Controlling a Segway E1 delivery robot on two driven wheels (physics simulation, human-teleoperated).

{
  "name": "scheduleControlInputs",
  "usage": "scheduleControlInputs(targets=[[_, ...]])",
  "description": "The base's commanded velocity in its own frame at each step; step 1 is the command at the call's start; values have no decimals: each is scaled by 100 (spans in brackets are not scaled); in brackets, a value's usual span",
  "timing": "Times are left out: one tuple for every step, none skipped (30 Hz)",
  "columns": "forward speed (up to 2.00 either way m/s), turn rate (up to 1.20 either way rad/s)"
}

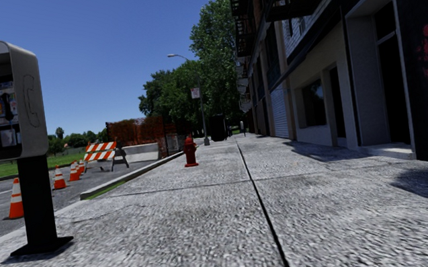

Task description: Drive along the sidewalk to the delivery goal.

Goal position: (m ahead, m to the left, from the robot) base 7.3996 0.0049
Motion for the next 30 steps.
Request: scheduleControlInputs(targets=[[200, 0], [200, 0], [200, 0], [200, 0], [200, 0], [200, 0], [200, 0], [200, 0], [200, 0], [200, 0], [200, 0], [200, 0], [200, 0], [200, 0], [200, 0], [200, 0], [200, 0], [200, 0], [200, 0], [200, 0], [200, 0], [200, 0], [200, 0], [200, 0], [200, 0], [200, 0], [200, 0], [200, 0], [200, 0], [200, 0]])
